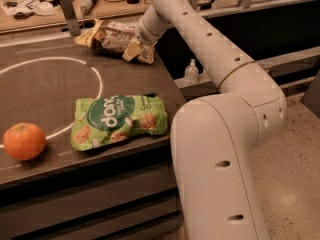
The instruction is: Move brown chip bag near green rice chip bag
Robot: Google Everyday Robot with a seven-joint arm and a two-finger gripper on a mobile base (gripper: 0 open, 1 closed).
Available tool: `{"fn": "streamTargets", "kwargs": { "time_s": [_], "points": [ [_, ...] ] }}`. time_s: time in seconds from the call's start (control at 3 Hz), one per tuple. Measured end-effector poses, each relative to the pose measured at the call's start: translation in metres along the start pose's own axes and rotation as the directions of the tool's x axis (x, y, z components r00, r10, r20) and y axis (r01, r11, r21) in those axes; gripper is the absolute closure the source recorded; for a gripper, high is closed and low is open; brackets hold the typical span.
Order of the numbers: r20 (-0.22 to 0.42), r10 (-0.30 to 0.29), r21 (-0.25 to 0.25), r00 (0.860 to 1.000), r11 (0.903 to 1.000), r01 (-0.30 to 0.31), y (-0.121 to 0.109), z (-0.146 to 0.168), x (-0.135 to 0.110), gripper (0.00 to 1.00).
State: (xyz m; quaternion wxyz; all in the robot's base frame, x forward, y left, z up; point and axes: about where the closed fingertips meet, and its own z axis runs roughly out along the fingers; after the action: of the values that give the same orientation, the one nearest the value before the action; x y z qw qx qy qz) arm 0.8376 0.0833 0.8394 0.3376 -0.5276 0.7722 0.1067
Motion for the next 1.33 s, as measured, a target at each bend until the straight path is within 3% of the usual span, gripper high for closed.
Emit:
{"fn": "streamTargets", "kwargs": {
  "time_s": [0.33, 0.67, 1.33],
  "points": [
    [0.000, 0.000, 0.000, 1.000, 1.0000, 0.000, 0.000, -0.002, -0.001, 0.88],
    [0.030, -0.061, 0.010, 0.998, 0.9981, 0.060, 0.003, -0.044, -0.016, 1.00],
    [0.110, -0.164, 0.022, 0.980, 0.9865, 0.163, 0.019, -0.120, -0.046, 1.00]
  ]
}}
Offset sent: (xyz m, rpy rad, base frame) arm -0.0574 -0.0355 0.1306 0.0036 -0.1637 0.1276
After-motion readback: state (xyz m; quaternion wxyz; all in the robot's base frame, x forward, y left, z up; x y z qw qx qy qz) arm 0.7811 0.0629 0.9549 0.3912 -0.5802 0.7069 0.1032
